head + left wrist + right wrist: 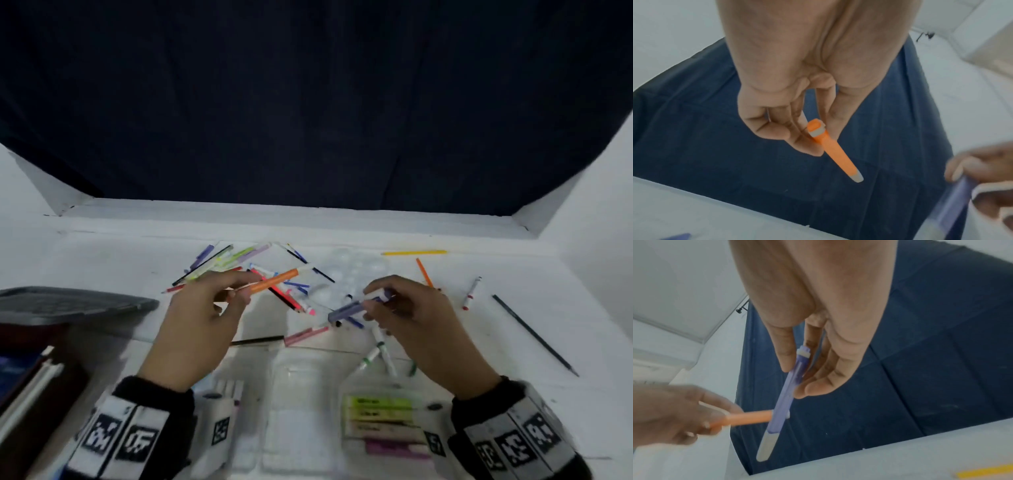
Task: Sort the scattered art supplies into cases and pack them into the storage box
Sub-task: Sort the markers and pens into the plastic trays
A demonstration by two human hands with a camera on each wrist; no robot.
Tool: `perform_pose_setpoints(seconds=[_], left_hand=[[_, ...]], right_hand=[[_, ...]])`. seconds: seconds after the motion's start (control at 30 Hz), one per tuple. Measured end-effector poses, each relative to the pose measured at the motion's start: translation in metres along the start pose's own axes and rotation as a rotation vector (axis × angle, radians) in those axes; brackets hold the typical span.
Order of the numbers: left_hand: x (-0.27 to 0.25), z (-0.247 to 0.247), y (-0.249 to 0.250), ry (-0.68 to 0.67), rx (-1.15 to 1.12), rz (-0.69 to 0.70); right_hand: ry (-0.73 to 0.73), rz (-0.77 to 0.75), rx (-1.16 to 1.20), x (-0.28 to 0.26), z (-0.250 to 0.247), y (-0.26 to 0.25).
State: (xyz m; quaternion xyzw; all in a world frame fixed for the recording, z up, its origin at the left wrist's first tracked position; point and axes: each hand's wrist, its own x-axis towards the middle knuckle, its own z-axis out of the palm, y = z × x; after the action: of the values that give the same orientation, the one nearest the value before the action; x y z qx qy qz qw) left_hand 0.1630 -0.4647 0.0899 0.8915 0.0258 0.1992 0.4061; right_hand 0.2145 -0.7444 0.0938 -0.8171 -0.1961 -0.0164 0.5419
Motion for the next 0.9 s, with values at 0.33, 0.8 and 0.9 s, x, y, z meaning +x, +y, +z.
perform_pose_setpoints(seconds=[0.33,0.8,0.9], left_hand=[[-0.117,0.052,0.065,-0.059,-0.225,-0.06],[-0.15,0.051,0.034,-0.035,-0.167,-0.129],[-0.144,0.048,0.037,-0.009,-0.241,-0.125]], right_hand=[[-0.002,0.133,0.06,-0.098,-0.073,0.068],[-0.092,0.054,-0.156,-0.121,-0.049,0.072],[-0.071,0.078,-0.093,-0.118,-0.043,0.067]])
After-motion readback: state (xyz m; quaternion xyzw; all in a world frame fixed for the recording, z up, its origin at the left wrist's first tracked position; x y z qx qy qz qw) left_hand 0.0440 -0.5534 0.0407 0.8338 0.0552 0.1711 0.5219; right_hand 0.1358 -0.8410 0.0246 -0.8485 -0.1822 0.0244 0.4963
